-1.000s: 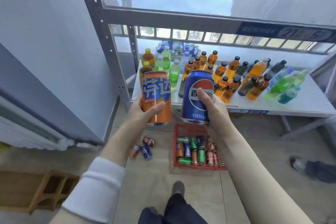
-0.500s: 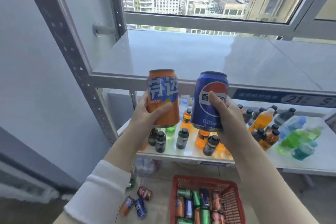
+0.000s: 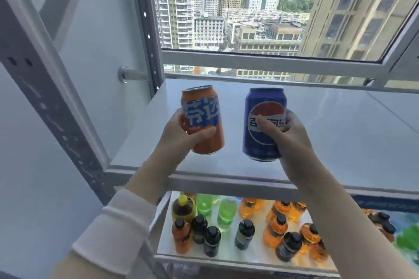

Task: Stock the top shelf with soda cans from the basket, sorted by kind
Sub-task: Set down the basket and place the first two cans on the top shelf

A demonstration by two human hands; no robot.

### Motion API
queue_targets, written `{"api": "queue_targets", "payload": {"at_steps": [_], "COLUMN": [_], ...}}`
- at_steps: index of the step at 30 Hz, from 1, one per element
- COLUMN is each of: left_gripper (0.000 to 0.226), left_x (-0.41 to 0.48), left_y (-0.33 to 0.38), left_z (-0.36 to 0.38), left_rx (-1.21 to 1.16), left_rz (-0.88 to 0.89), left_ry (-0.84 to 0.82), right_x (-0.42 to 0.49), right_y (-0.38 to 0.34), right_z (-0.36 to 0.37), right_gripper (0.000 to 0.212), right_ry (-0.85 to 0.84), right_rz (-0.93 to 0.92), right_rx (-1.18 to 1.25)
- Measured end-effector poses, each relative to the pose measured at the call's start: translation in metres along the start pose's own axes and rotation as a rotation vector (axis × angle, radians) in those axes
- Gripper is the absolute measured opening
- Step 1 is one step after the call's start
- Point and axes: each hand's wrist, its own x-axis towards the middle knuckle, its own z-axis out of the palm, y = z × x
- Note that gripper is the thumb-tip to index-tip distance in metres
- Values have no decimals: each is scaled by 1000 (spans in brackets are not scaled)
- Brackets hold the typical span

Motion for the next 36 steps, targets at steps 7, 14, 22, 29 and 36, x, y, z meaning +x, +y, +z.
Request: {"api": "queue_targets", "payload": {"at_steps": [7,14,22,29,36], "left_gripper": [65,78,74,75,80], "left_x": [105,171,211,235,248], "left_y": [-3,-14,-27,-32,-38], "left_z": [-37,-54,-64,-76,-82], "left_rx": [86,140,170,189,209], "left_rz": [35,32,11,-15,-20], "left_ry": [-73,-102,-83,-114,-125], "right_x": [105,172,223,248,265], "right_y": [15,33,45,53,62], "right_z": [32,42,62,81,93], "right_gripper": [67,64,70,68,70], "right_ry": [51,-14,-30,-81,-123], "right_rz": [-62,-100,-142,-129,-139], "right_rx": [-91,-140,-208,-193,-206]}}
